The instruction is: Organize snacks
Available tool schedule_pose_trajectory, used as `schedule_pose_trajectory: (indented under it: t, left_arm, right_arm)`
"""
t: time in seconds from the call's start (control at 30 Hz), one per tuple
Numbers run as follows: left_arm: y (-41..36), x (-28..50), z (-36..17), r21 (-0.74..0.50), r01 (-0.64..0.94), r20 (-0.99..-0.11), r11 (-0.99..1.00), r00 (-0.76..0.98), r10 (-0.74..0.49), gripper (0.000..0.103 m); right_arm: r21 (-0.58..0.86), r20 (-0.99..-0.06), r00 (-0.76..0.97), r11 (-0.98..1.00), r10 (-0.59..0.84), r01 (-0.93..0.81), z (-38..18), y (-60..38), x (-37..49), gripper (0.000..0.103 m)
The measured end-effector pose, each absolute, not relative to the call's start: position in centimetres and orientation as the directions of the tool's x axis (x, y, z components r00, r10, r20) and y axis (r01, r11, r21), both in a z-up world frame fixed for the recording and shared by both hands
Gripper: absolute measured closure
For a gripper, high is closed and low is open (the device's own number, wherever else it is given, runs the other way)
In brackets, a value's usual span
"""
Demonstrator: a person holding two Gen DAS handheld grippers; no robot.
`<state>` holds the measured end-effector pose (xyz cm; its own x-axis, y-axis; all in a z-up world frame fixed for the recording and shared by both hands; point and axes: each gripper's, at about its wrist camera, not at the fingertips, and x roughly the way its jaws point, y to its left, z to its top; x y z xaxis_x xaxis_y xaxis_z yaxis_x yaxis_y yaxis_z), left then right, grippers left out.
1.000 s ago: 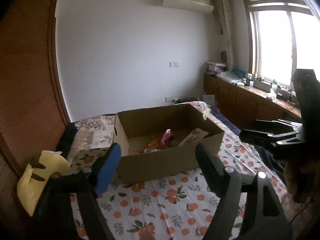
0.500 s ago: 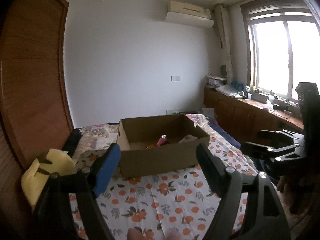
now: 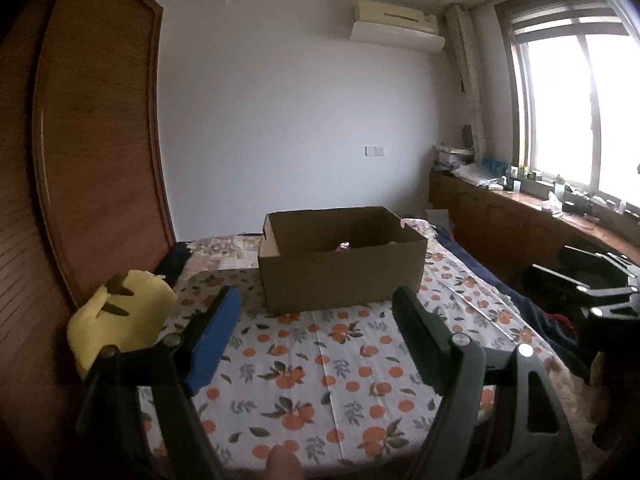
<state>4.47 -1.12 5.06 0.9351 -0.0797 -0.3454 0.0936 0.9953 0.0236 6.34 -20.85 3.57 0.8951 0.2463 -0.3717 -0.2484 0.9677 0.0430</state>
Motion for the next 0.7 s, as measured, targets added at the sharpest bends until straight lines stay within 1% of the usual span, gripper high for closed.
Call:
schedule_pose_trajectory:
  t: [0.2,0.37,0.47,0.53,0.6,0.7]
  left_arm:
    - [-0.8,2.9,4.0,0.006,0.081,-0.34,0.997,0.938,-0.074,0.023]
    - [-1.0,1.9,3.2,0.05,0.041,-0.325,0.998,0.946,-0.023,0.022]
    - [-1.0,1.1,2.4,0.044,0.05,-0.325,0.998,0.945,-0.033,0.021]
    - [-0.9,0.8,1.8,0.032,0.056,-0.33,0.998,0.943,-0.042,0.02]
    - [-0.9,0.5,1.4,0.022,0.063,-0.334,0.998,0.941,-0.052,0.012]
    - [-0.9,0.5,1.0,0.034,0.063,-0.339,0.997,0.94,-0.047,0.008]
  right_arm:
    - [0.027,-0.361,0.902,0.969,0.237,-0.244,2.9,-20.4,4.2,0.0]
    - [0.03,-0.36,0.902,0.97,0.237,-0.243,2.4,-20.3,3.3,0.0]
    - [0.02,-0.359,0.905,0.972,0.226,-0.235,1.8,-20.3,2.9,0.0]
    - [0.017,-0.36,0.906,0.973,0.22,-0.23,1.3,-20.3,2.6,0.0]
    - [0.016,-0.365,0.906,0.974,0.215,-0.225,0.8,-20.3,2.3,0.0]
    - [0.012,-0.366,0.908,0.977,0.204,-0.215,-0.1,-20.3,1.8,0.0]
